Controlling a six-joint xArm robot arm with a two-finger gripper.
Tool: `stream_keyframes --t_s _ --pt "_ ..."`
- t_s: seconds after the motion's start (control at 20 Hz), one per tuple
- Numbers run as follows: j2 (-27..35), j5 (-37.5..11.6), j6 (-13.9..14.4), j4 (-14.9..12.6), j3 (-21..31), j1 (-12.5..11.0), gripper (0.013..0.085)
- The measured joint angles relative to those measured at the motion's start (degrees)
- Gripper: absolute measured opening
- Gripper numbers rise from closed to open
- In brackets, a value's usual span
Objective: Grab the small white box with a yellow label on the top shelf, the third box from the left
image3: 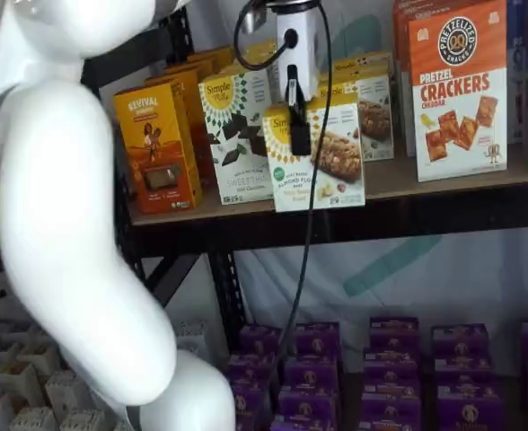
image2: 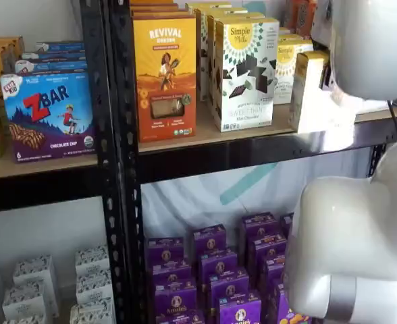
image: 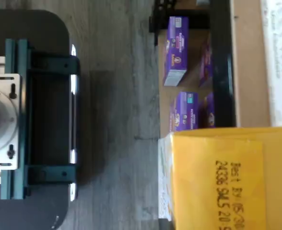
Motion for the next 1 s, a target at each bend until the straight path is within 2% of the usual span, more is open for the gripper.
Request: stream_keyframes --t_s 0.25,0.6,1.0 --pt "-4.60 1.22 0.22 -0.48 3.57 0.22 0.0330" --pt "-10.00 3.39 3.23 -1.08 7.88 3.29 0.0330" --pt "-13.03 3.57 5.73 -1.68 10.79 5.90 0.0330"
